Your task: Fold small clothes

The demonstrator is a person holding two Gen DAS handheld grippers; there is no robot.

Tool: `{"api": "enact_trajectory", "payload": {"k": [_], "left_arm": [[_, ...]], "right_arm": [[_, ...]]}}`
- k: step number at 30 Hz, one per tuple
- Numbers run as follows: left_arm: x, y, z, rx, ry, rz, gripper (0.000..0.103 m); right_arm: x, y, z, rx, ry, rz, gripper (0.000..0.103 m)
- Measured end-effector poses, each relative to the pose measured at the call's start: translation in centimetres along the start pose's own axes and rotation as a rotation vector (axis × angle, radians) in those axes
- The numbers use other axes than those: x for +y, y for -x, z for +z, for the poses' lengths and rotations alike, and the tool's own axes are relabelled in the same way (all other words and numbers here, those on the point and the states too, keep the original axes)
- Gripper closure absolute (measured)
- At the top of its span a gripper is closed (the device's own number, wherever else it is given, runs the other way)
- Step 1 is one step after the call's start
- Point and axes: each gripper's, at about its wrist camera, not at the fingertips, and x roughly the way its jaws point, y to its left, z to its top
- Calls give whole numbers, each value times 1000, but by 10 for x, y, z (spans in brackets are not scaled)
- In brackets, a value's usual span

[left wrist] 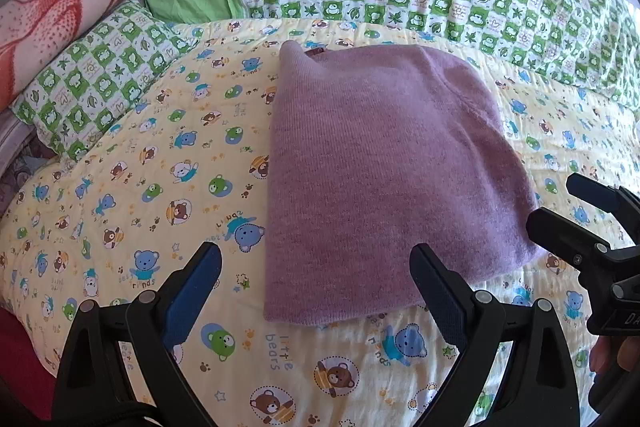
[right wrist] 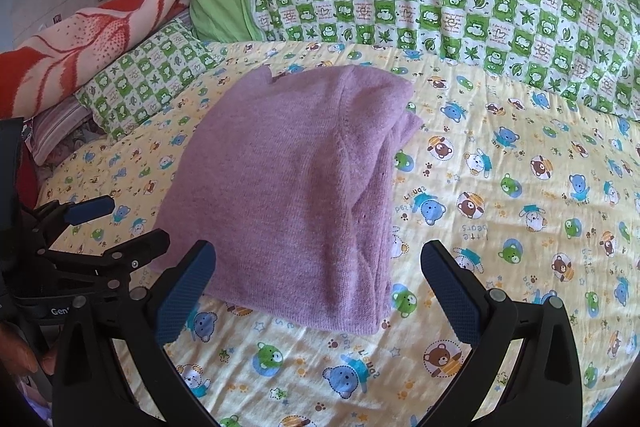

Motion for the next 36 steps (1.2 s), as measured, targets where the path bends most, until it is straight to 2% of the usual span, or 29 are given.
{"api": "enact_trajectory", "payload": {"k": [36], "left_arm": [[6,-9,7,24,13,-3,7]], "right_arm": [[-2,-6,4,1,-5,2,1]]}}
